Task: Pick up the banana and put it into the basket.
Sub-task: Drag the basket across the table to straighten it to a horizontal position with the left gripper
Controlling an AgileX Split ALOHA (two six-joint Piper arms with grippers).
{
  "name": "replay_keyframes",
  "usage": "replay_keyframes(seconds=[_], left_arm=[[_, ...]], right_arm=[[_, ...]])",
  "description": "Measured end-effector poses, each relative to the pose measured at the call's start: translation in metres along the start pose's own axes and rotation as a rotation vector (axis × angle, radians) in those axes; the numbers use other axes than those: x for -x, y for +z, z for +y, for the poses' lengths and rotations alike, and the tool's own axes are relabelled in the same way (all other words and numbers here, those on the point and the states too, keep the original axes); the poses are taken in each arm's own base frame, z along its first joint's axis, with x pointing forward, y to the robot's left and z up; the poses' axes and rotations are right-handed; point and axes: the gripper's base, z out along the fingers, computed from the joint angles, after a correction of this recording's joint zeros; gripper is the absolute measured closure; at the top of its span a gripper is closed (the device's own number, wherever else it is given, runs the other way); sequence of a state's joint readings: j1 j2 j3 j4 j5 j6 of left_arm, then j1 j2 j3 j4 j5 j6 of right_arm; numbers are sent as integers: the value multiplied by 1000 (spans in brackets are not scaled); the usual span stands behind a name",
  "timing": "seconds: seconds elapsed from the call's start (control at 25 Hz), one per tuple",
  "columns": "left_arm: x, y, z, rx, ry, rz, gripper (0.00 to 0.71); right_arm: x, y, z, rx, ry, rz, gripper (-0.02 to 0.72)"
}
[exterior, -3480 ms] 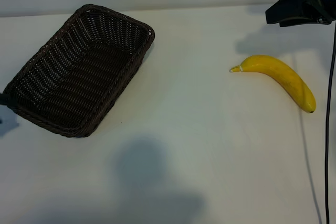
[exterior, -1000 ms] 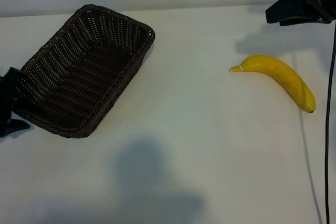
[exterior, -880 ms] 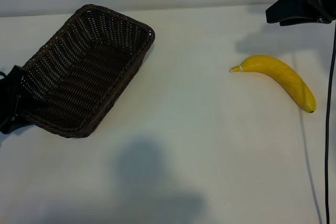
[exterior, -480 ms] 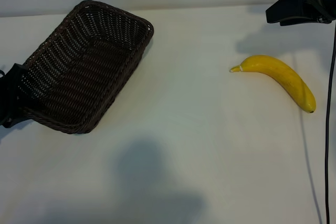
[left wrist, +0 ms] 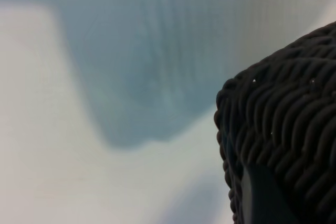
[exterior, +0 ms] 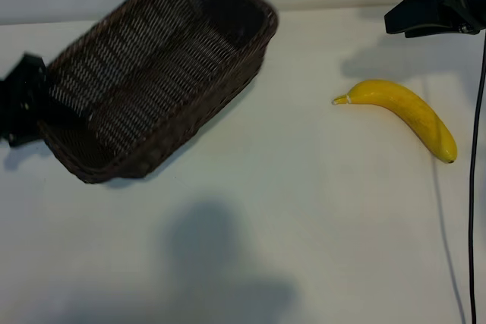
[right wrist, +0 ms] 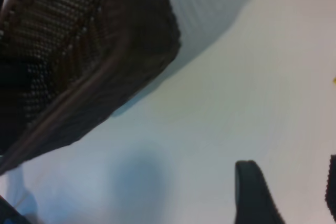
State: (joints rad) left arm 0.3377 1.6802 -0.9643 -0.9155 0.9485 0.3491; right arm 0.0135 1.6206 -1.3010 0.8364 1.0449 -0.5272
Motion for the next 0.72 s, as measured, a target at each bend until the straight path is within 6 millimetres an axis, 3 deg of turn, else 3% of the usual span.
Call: replay_keyframes(seconds=[0.16, 0.48, 0.72], left_arm=[[11, -18, -19, 11, 56, 19, 422], [21, -41, -20, 360, 135, 39, 422], [29, -34, -51, 385, 253, 87, 422]], right_arm=[[-1, 0, 0, 3, 0, 6, 340], [-1, 0, 0, 3, 0, 6, 340], [-1, 0, 0, 3, 0, 6, 340]])
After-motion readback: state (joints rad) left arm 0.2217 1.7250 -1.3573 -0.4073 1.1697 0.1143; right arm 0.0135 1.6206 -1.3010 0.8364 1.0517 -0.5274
